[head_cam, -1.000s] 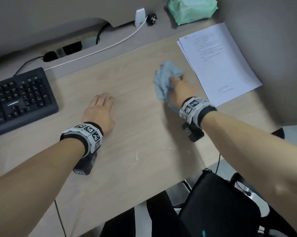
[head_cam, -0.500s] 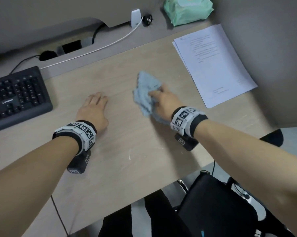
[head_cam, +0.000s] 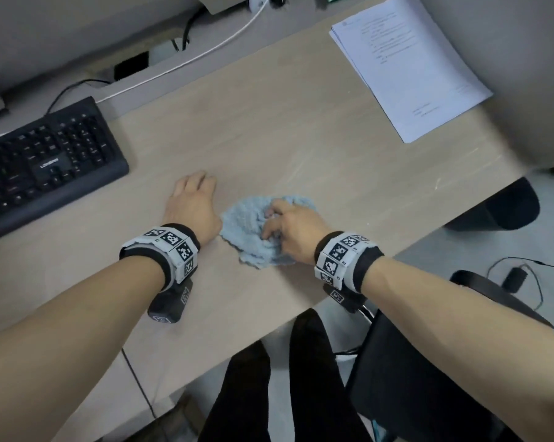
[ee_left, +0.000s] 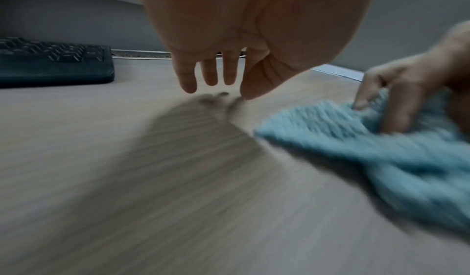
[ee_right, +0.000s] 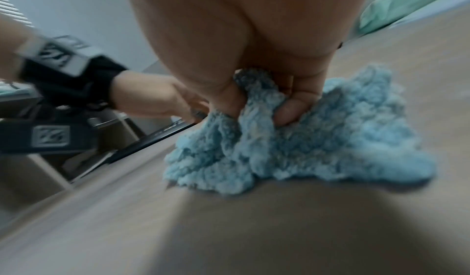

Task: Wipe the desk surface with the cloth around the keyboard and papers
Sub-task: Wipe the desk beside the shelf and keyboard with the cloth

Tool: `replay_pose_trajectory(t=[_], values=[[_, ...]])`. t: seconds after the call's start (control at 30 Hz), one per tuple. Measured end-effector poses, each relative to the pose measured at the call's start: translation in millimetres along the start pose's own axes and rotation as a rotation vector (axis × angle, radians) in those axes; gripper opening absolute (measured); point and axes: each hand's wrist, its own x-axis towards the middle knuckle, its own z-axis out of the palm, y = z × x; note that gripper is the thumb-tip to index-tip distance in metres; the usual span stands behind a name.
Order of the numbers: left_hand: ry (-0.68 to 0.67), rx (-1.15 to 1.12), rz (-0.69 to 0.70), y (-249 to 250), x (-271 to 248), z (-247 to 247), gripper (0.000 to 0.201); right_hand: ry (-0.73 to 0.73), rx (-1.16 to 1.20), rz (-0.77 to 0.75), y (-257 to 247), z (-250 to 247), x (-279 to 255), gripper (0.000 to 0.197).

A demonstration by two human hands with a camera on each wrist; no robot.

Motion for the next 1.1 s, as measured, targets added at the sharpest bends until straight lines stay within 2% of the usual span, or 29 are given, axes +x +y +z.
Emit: replay_pose_trajectory(t=[0.1, 0.13, 0.23, 0.3, 0.37, 0.43, 0.57, 0.67, 0.73, 0.83, 0.87, 0.93, 1.0, 1.1], values=[[-0.061, 0.026, 0.035, -11, -15, 3, 0.073, -0.086, 0.043, -0.006, -10, 11, -21, 0.04], [-0.072, 0.029, 0.04, -13, -19, 4, 0.074, -0.066, 0.062, 0.024, -5, 5, -21, 0.041], [-0.052, 0.006, 0.019, -17, -34, 8, 0.076, 0.227, 0.107, 0.176, 27, -21, -4, 0.039], [-0.047, -0.002, 0.004, -21, -43, 12, 0.076, 0.327, 0.131, 0.256, 43, -28, 13, 0.041], [-0.058, 0.002, -0.007, -26, -49, 18, 0.075, 0.273, 0.086, 0.309, 39, -19, 21, 0.044], [-0.062, 0.021, -0.011, -28, -53, 24, 0.075, 0.22, 0.002, 0.28, 19, 0, 16, 0.047], [-0.089, 0.08, -0.021, -26, -60, 29, 0.083, 0.021, -0.038, 0.041, -29, 44, -29, 0.052], [-0.127, 0.069, -0.025, -25, -61, 25, 0.084, -0.108, -0.047, -0.072, -35, 54, -54, 0.047], [-0.076, 0.029, -0.058, -27, -68, 21, 0.077, -0.064, 0.002, -0.029, -28, 45, -56, 0.046], [0.052, -0.032, -0.128, -34, -88, 20, 0.061, 0.125, 0.058, 0.144, -16, 18, -33, 0.056], [0.046, -0.034, -0.15, -37, -97, 22, 0.058, 0.147, 0.035, 0.186, -17, 13, -23, 0.063], [0.009, -0.026, -0.182, -45, -111, 28, 0.055, 0.089, -0.058, 0.232, -24, 10, -6, 0.07], [-0.003, -0.022, -0.208, -56, -124, 32, 0.058, 0.004, -0.14, 0.18, -44, 23, 6, 0.063], [-0.031, -0.019, -0.171, -65, -138, 40, 0.067, -0.075, -0.205, -0.019, -81, 61, -2, 0.05]])
